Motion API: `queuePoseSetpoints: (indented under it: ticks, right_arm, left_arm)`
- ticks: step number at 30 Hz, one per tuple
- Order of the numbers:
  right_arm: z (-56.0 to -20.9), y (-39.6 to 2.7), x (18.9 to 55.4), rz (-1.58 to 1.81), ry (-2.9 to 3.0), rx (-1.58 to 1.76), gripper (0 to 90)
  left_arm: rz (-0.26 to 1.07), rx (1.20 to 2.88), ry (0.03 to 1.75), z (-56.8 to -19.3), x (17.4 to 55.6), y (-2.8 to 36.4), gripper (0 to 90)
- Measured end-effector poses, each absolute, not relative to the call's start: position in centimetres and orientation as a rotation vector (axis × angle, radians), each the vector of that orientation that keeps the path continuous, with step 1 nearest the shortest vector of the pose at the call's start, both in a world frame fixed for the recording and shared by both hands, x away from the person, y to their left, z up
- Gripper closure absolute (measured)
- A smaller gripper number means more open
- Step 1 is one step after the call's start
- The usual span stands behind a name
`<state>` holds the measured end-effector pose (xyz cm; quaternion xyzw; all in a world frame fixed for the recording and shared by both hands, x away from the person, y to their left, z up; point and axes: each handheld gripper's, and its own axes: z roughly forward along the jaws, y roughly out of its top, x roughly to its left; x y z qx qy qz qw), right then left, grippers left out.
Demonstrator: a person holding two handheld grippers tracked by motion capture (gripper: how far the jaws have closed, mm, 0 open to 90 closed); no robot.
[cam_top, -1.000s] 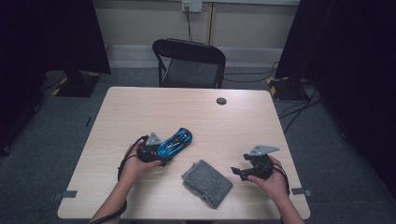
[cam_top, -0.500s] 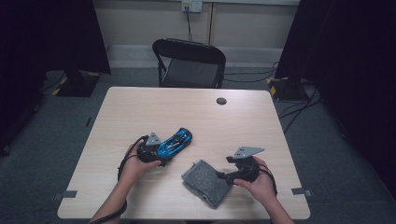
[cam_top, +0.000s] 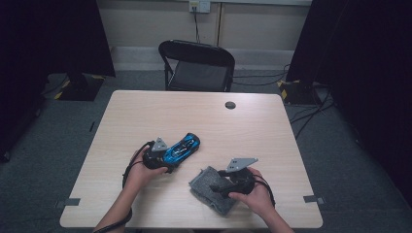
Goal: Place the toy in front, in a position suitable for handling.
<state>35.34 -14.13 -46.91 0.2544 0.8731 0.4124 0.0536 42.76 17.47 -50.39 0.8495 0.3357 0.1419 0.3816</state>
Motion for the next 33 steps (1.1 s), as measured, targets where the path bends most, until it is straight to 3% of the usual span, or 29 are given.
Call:
queuePoseSetpoints:
  ticks: [21,33]
  right_arm:
    - [-48.8,-12.6,34.8,1.17,2.676,0.783,34.0]
    - [-49.1,-12.2,34.6,1.127,2.656,0.738,46.7]
  left_arm:
    - [0.361,2.166,0.857,-50.4,42.8,17.5,25.4]
    - [0.359,2.165,0.857,-50.4,42.8,17.5,25.4]
